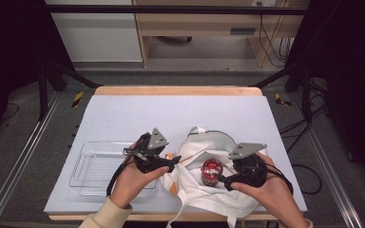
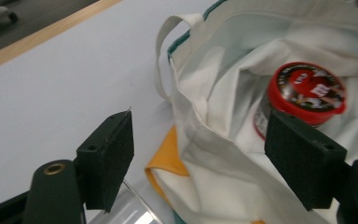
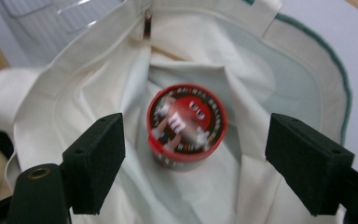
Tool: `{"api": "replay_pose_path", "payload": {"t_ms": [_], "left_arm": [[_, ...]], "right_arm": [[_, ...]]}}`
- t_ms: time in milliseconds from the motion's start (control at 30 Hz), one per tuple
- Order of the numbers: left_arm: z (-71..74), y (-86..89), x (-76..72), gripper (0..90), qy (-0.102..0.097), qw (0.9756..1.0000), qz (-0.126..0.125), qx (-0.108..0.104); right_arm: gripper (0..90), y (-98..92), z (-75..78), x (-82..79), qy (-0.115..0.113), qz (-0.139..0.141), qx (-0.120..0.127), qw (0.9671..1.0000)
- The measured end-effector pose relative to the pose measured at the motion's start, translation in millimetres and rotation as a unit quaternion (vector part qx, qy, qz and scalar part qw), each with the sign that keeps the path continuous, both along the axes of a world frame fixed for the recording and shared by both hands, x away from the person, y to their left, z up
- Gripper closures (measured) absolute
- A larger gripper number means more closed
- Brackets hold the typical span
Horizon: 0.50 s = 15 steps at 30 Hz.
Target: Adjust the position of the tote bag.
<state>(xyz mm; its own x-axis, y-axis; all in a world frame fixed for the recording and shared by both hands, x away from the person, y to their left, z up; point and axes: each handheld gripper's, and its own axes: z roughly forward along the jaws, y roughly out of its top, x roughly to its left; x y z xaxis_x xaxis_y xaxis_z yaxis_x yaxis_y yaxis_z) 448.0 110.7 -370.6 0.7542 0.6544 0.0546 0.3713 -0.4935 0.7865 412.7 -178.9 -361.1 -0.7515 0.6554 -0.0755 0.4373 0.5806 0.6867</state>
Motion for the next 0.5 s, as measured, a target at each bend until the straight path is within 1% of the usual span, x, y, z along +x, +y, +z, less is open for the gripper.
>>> {"api": "replay_pose_path", "payload": {"t_ms": [33, 67, 100, 133, 167, 200, 233, 267, 300, 333, 367, 433, 467, 500], "left_arm": [[1.1, 9.4, -5.5, 23.7, 0.002, 0.9999, -0.001, -0.012], [1.6, 13.2, -7.2, 23.1, 0.0, 0.9999, 0.002, -0.01], [1.6, 13.2, -7.2, 22.6, 0.0, 0.9999, 0.002, -0.01], [2.1, 18.7, -9.1, 22.4, -0.001, 0.9999, 0.007, -0.015], [1.2, 32.2, -12.2, 22.1, -0.002, 0.9996, 0.019, -0.023], [-0.4, 37.4, -13.2, 21.9, 0.0, 0.9994, 0.025, -0.023], [-0.4, 37.4, -13.2, 21.5, 0.0, 0.9994, 0.025, -0.023], [-5.1, 44.3, -15.4, 20.9, 0.003, 0.9993, 0.035, -0.015], [-7.6, 47.1, -17.4, 20.8, 0.003, 0.9991, 0.041, -0.013], [-7.6, 47.1, -17.4, 20.7, 0.003, 0.9991, 0.041, -0.013], [-9.8, 49.8, -19.5, 20.7, 0.002, 0.9989, 0.044, -0.015], [-11.9, 53.4, -22.7, 19.4, 0.007, 0.999, 0.042, -0.012], [-10.2, 58.8, -25.2, 18.4, 0.006, 0.9989, 0.044, -0.013], [-10.2, 58.8, -25.2, 17.8, 0.006, 0.9989, 0.044, -0.013]], "right_arm": [[20.4, 1.8, 1.8, 3.3, 0.001, -0.006, 0.003, 1.0], [20.3, 5.1, 4.2, 8.5, 0.004, -0.015, 0.006, 0.9999], [20.3, 5.1, 4.2, 8.5, 0.004, -0.015, 0.006, 0.9999], [20.2, 9.6, 5.4, 14.7, 0.007, -0.019, 0.009, 0.9998], [20.1, 12.3, 5.2, 17.9, 0.012, -0.021, 0.013, 0.9996], [20.1, 15.4, 5.0, 21.4, 0.014, -0.02, 0.013, 0.9996], [20.1, 18.1, 4.5, 23.6, 0.015, -0.019, 0.011, 0.9997], [19.9, 20.1, 4.3, 24.9, 0.014, -0.02, 0.01, 0.9996], [18.9, 22.1, 3.6, 26.0, 0.008, -0.02, 0.004, 0.9998], [18.9, 22.1, 3.6, 26.0, 0.008, -0.02, 0.004, 0.9998], [18.1, 23.4, 2.2, 25.5, 0.008, -0.016, -0.001, 0.9998], [17.9, 21.0, -0.3, 24.7, 0.007, -0.015, 0.001, 0.9999], [18.6, 19.9, -3.3, 24.1, 0.006, -0.022, 0.0, 0.9997], [18.5, 20.4, -4.9, 24.3, 0.008, -0.024, -0.001, 0.9997]]}}
